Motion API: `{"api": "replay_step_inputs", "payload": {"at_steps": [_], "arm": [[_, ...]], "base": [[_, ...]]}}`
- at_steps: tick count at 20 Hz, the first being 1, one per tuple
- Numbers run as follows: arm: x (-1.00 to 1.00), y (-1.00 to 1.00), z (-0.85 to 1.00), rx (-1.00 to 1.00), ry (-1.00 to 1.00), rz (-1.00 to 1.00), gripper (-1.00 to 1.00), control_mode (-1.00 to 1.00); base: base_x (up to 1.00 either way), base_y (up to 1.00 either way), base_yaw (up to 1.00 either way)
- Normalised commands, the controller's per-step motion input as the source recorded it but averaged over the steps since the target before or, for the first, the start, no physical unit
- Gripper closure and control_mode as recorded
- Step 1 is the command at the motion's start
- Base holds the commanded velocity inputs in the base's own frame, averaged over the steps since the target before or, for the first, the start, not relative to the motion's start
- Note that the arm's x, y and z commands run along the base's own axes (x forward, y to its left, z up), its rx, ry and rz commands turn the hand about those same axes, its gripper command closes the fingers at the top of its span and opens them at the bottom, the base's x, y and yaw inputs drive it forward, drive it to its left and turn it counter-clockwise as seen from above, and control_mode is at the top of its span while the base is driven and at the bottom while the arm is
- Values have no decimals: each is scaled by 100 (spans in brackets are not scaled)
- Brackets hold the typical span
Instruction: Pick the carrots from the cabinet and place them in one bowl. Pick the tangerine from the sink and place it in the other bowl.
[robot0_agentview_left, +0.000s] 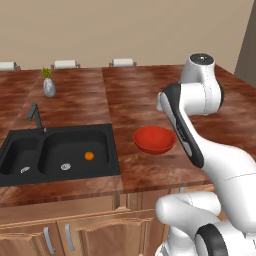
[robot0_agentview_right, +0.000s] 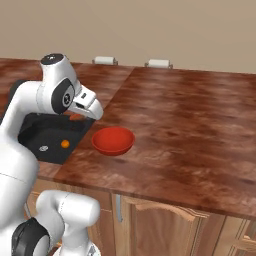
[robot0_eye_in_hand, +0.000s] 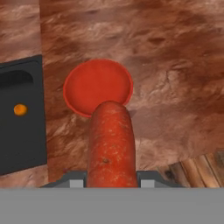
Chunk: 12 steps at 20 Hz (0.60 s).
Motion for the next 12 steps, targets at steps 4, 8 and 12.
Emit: {"api": "replay_step_inputs", "payload": {"at_steps": [4, 8, 12], "arm": [[30, 1, -20, 0, -5, -4, 100, -100], [29, 1, -20, 1, -2, -1, 100, -100], [26, 0, -21, 3, 0, 0, 100, -100]], "base": [[0, 0, 0], [0, 0, 0], [0, 0, 0]]}}
